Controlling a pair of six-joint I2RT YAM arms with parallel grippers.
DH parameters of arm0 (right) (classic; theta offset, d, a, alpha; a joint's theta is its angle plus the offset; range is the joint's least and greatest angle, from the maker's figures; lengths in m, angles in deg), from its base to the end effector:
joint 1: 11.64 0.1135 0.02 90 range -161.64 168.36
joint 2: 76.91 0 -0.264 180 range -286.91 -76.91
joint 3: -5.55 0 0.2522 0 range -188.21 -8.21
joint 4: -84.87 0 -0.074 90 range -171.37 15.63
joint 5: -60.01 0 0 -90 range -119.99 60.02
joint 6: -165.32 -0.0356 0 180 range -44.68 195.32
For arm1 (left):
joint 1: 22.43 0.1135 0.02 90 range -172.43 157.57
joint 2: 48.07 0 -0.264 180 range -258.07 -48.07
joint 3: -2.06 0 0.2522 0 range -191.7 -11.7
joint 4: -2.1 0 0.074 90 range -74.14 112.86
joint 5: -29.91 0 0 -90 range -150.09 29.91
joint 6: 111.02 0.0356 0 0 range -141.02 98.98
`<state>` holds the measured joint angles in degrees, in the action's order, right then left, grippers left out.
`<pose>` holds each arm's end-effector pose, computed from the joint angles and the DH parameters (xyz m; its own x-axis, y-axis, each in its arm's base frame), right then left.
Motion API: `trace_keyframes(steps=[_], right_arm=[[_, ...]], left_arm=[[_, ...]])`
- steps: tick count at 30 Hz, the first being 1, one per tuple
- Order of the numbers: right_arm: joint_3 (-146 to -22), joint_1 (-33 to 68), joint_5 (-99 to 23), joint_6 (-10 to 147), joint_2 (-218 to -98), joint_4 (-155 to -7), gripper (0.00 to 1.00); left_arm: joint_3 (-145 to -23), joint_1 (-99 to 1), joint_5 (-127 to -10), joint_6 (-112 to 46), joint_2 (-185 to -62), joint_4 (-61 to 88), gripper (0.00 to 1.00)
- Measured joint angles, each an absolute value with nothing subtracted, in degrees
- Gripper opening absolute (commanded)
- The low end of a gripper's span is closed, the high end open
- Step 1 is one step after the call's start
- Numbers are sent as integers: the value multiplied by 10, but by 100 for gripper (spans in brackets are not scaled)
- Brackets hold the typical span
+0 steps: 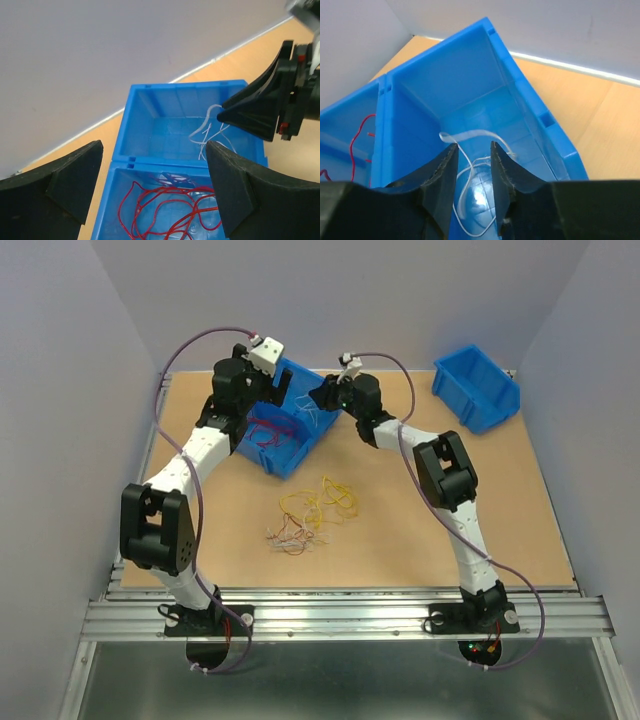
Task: Untangle the cables
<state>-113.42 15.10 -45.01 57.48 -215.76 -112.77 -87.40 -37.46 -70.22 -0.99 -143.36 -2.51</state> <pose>0.4998 0.2621 0.1972 -0.2372 0.2118 -0.9481 -0.6231 0.7155 0.3158 0.3888 -0.1109 0.3484 0.1263 0.3152 -0.9406 0.4064 0.8485 0.3389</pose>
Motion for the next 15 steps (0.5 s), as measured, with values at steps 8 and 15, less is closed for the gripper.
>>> trace_keyframes(steps=[8,15], right_arm=[[-1049,153,-434,593,-2137,-1121,51],[-941,152,-450,612,-2028,-1136,60]], left_arm=[[-750,-374,-700,-38,-1361,-67,95],[-671,-374,-708,-57,-1316,-97,95]])
